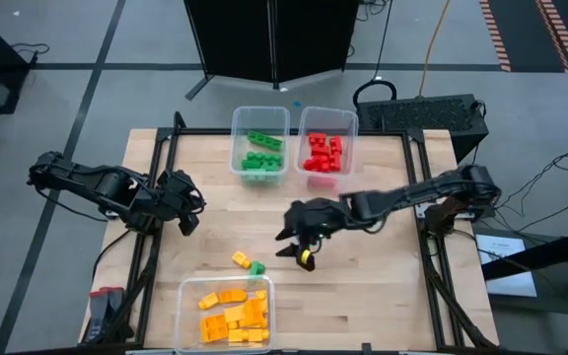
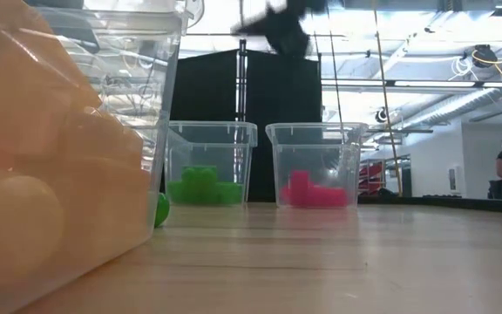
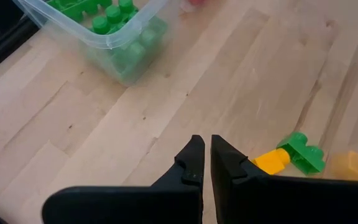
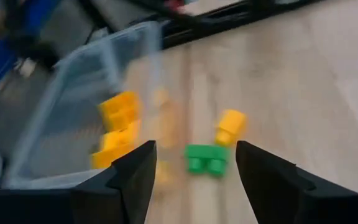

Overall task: Sort blocks
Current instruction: Put the green game piece into the top left transparent bin

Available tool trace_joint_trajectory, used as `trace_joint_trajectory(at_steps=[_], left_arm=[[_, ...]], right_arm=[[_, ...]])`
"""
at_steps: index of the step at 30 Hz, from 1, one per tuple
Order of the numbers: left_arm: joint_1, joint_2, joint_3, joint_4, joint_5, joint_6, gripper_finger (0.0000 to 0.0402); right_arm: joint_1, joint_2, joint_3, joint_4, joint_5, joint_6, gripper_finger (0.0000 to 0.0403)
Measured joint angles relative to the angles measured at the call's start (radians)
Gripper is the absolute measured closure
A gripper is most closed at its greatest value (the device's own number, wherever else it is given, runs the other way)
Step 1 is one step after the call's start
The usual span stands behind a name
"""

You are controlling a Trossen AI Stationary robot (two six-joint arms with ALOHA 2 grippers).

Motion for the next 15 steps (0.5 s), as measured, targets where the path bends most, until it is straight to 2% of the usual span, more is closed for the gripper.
trace_joint_trajectory(at_steps=[3, 6, 9, 15], left_arm=[[0.0, 0.0, 0.0, -0.002, 0.007, 0.005, 0.0401], [0.0, 0.0, 0.0, -0.002, 0.008, 0.005, 0.0401], [0.0, 0.0, 0.0, -0.002, 0.007, 0.005, 0.0401], [0.0, 0.0, 0.0, 0.0, 0.006, 0.005, 0.0401]], right_arm=[[-0.001, -0.028, -0.194, 0.166, 0.111, 0.09, 0.0186], [0.0, 0.002, -0.291, 0.261, 0.148, 0.114, 0.0186], [0.02, 0.077, -0.298, 0.352, 0.14, 0.091, 0.0186], [0.039, 0.236, -0.183, 0.405, 0.137, -0.028, 0.0186]])
